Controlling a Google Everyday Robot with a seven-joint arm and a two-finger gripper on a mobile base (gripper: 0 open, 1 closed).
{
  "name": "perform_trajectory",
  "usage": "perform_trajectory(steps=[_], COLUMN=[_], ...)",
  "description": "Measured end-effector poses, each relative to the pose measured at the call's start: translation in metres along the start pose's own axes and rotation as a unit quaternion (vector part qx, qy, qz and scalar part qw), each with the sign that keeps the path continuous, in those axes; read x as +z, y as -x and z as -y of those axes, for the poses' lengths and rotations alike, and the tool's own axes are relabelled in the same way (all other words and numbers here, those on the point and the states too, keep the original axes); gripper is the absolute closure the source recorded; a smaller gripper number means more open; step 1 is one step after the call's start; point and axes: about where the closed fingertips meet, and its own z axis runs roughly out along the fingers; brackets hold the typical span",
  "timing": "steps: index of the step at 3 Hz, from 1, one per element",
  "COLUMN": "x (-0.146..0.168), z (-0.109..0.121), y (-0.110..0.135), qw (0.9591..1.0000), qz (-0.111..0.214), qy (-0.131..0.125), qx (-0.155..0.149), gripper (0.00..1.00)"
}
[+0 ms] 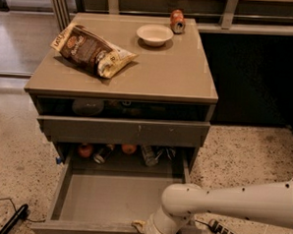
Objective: Open middle drawer
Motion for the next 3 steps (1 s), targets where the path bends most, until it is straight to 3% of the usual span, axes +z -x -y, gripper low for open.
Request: perform_trajectory(steps=[3], x=[0.0002], z=[0.0041], y=[0.0019], qw=[0.9999], qz=[0.006], qy=[0.011], qx=[0.006], gripper=[0.00])
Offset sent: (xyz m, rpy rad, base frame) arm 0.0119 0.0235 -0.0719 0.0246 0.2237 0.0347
